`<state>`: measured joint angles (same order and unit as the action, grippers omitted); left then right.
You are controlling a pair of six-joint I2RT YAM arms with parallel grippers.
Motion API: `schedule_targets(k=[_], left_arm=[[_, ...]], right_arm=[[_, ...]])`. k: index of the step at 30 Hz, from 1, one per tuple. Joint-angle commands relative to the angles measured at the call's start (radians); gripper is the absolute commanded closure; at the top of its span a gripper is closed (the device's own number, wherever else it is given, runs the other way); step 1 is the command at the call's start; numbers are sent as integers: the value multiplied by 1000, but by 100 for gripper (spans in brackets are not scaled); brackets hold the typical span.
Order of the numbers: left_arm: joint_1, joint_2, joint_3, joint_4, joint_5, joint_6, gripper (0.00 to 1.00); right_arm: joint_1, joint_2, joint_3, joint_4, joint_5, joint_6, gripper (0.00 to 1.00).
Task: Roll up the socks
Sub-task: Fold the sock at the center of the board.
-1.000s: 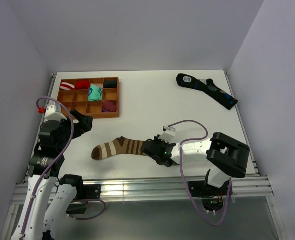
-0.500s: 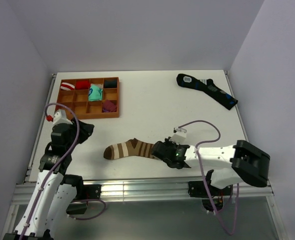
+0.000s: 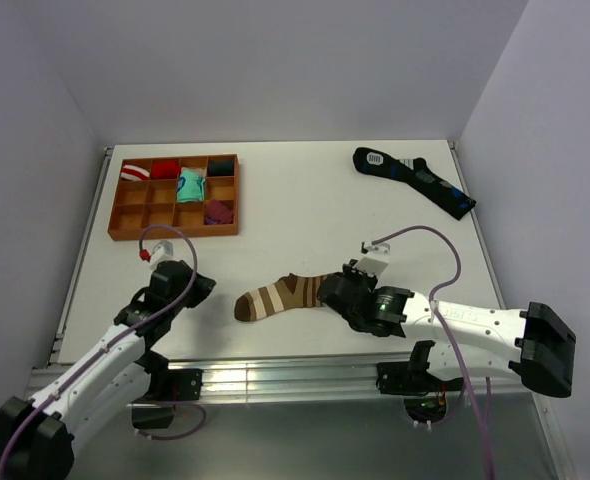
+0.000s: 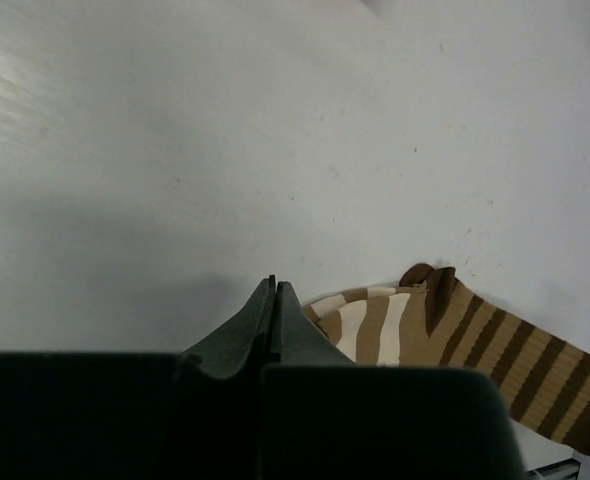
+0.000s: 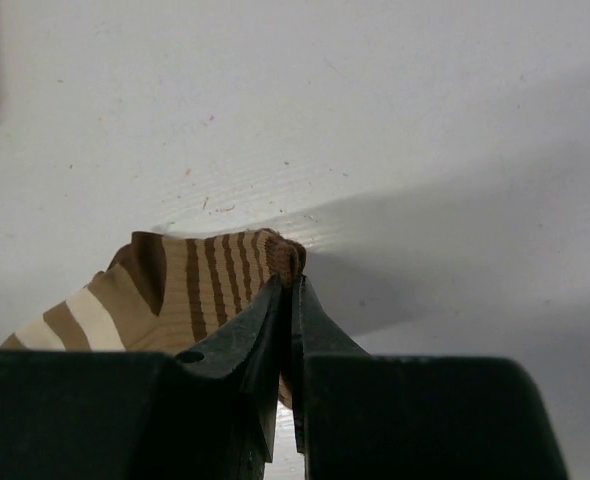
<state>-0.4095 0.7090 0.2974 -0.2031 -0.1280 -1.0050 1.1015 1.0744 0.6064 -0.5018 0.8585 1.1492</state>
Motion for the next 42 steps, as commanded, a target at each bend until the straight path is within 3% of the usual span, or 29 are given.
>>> schedule_targets(k=[1, 8, 26, 34, 42], left_arm=[[-70, 87, -10, 139, -97, -73, 100], [-224, 184, -41, 189, -197, -148, 100], [-399, 325, -93, 315, -237, -244, 100], [-440, 374, -89, 337, -248, -270, 100], [-446, 317, -95, 286, -268, -271, 100]], right_arm=[[-5, -22, 65, 23, 74, -106, 93], [-2, -22, 119, 121, 8, -216, 96], [133, 265, 306, 272, -36, -267, 98], [167, 395, 360, 393, -114, -296, 99], [178, 513, 383, 463, -180, -289, 99]])
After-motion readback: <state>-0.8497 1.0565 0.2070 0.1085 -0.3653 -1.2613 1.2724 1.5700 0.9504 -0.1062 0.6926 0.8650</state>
